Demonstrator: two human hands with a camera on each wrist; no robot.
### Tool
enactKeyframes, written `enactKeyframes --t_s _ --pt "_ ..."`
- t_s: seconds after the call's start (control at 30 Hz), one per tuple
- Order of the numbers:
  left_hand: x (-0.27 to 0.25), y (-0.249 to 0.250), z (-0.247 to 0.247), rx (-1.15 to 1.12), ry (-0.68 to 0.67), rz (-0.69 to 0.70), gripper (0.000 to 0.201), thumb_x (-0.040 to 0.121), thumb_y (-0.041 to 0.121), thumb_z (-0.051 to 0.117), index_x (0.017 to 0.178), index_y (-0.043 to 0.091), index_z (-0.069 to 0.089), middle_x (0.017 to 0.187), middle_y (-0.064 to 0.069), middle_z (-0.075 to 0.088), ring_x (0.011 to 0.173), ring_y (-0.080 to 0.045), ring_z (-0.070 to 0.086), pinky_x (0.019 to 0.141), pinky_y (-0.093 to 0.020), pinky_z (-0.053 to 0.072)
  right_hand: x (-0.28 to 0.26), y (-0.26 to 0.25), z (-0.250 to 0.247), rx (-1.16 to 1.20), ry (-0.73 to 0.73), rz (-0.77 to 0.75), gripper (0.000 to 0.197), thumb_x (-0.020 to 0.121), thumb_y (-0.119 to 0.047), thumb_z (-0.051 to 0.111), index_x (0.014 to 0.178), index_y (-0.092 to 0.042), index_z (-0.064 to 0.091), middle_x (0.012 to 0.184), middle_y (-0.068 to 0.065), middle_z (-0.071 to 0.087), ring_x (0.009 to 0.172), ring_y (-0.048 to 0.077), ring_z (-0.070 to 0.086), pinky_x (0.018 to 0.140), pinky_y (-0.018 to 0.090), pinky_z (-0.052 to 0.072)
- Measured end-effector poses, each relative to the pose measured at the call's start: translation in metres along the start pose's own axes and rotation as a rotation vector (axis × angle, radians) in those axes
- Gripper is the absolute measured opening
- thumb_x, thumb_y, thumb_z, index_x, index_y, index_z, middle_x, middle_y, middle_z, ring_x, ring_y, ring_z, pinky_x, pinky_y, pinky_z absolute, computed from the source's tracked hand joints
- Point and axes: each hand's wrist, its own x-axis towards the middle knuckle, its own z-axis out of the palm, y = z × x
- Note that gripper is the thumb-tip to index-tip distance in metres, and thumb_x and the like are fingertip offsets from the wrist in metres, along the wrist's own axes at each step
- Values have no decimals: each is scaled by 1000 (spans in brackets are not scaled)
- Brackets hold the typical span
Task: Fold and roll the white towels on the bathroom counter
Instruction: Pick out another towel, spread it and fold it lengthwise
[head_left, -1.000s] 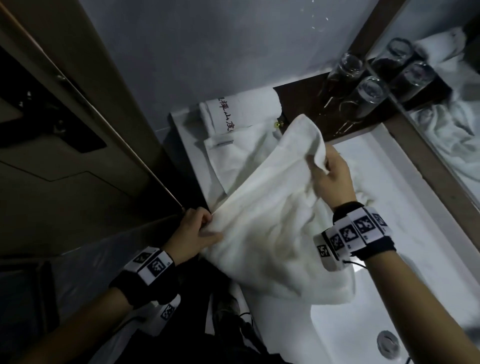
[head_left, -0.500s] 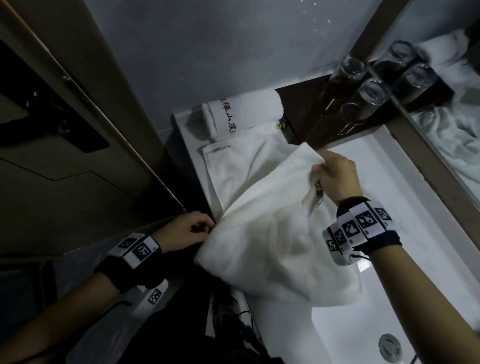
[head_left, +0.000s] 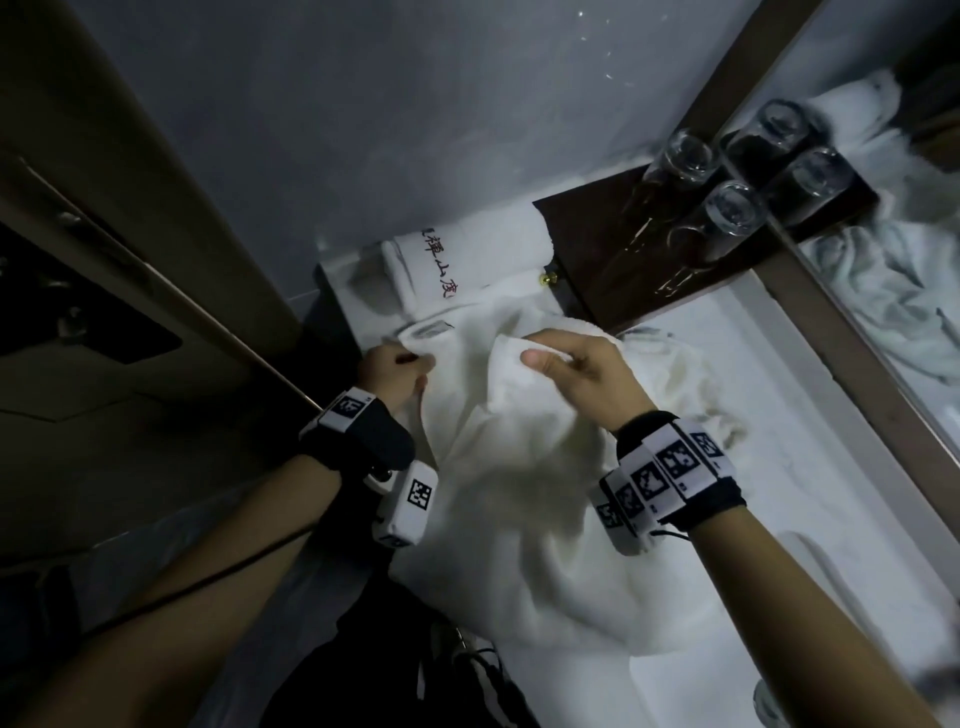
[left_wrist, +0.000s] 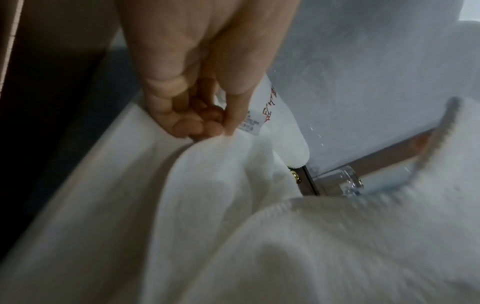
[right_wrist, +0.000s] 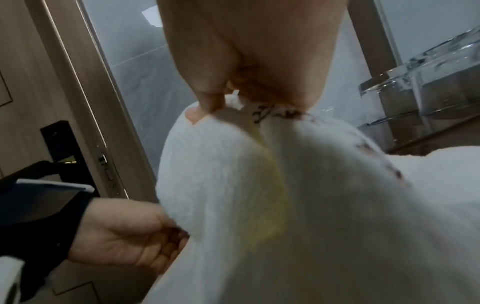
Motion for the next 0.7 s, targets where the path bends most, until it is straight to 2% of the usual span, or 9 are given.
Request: enactKeyframes --t_s 0.1,0.2,0.27,0.33,0.37,0.47,0.53,0.57,0.7 --pt "-2 9 -11 51 -37 125 12 82 8 57 72 3 60 65 -7 56 64 -19 51 67 -30 42 3 -8 -4 31 28 -29 11 90 -6 57 93 -10 67 74 -20 57 67 -10 53 68 5 35" --pt "-12 28 -31 1 -160 366 4 78 10 53 80 11 57 73 -4 58 71 -15 51 69 -30 40 9 -20 -3 100 23 -48 16 88 5 54 89 -9 62 76 -8 54 71 -1 50 73 15 38" --pt "-19 39 -42 -9 -295 487 16 77 9 50 87 19 57 70 6 55 70 -8 47 69 -25 37 14 -31 3 121 5 -98 22 87 9 54 88 -13 57 76 -8 51 71 -4 49 75 14 36" --pt "-26 47 -48 28 -357 568 34 80 0 51 95 30 58 63 19 56 64 7 48 67 -9 37 20 -43 11 112 -8 -174 27 85 12 55 90 -15 58 76 -8 52 71 -8 51 76 11 37" --pt "-28 52 -49 25 -367 588 39 83 -6 51 100 28 58 70 22 62 69 10 54 72 -6 39 25 -48 15 95 5 -201 27 83 12 57 92 -13 61 78 -8 54 72 -8 52 76 10 39" --pt "-32 71 -53 -4 -370 646 33 86 -10 50 107 14 61 98 0 67 88 1 61 85 -18 45 37 -58 23 74 79 -126 19 79 0 67 80 -19 67 72 -19 58 69 -7 52 70 8 39" --pt "-32 82 -58 34 -390 683 18 85 2 51 97 -2 64 90 -6 60 85 -11 54 80 -29 43 42 -62 24 84 151 -81 20 75 -6 72 74 -24 62 62 -21 56 62 -6 47 62 8 35" --pt "-31 87 -61 61 -414 680 22 84 8 50 92 -8 63 88 -7 56 84 -14 49 77 -32 40 43 -64 24 76 190 -101 19 73 -8 74 73 -23 61 60 -19 54 60 -5 44 59 8 34" --pt "-31 103 -66 128 -475 709 30 83 12 46 85 -15 57 76 -18 54 78 -16 45 71 -32 35 46 -76 24 18 246 -188 17 70 -8 77 75 -11 61 66 -12 51 60 -2 43 58 10 33"
